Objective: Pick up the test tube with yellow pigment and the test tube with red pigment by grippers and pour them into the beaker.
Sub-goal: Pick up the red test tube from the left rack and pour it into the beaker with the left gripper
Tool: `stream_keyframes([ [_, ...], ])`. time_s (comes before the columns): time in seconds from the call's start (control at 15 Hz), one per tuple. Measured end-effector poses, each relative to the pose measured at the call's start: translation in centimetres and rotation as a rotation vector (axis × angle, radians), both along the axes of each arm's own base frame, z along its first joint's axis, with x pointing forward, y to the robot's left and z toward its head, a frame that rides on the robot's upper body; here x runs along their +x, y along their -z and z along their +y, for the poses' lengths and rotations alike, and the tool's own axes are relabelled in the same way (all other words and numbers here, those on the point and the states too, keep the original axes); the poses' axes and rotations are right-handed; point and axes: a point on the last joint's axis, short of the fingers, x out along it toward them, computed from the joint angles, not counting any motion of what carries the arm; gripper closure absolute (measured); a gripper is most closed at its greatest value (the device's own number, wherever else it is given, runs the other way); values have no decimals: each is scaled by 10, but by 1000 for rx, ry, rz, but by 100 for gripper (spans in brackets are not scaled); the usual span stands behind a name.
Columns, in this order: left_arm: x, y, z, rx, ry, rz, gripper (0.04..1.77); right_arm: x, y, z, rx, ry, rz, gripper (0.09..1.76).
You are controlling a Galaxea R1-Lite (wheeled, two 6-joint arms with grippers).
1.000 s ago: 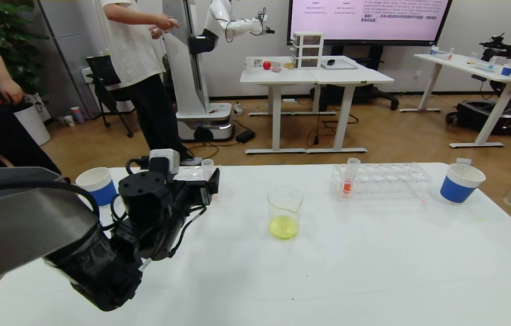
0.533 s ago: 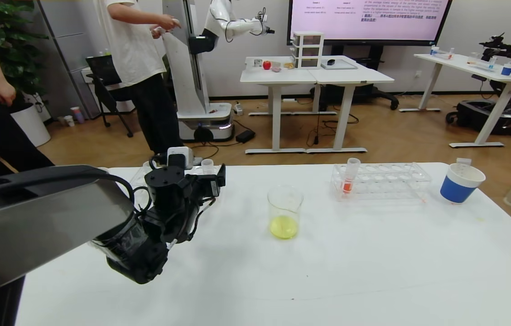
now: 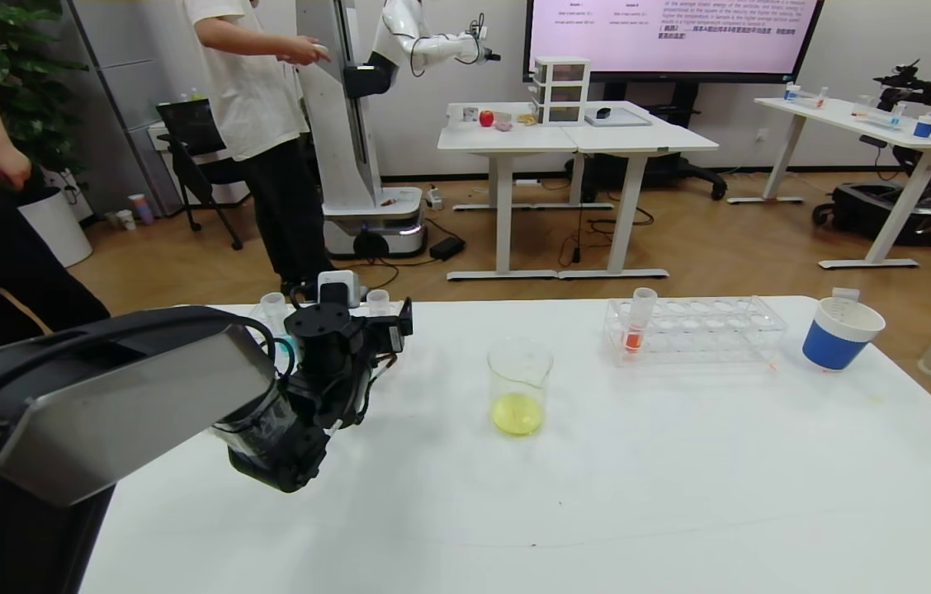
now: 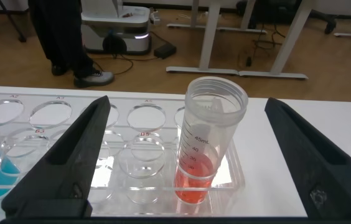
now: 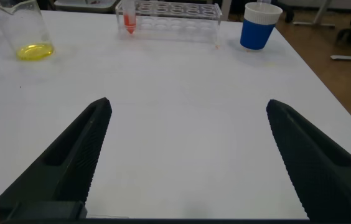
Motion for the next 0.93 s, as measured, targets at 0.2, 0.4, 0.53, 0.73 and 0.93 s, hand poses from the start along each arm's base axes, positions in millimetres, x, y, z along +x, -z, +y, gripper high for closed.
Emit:
stream_keyframes([
  [0.2,1,1,0,2,2,-3,8,0,0,0,0,0,0,11],
  [0.4,1,1,-1,5,7,-2,15,0,0,0,0,0,0,11],
  [0.53,0,1,-3,6,10,-2,77,0,0,0,0,0,0,11],
  [0.73,0,0,-3,7,11,-4,148,0,0,0,0,0,0,11],
  [0.93,0,-4,-2,38,11,-13,131,0,0,0,0,0,0,11],
])
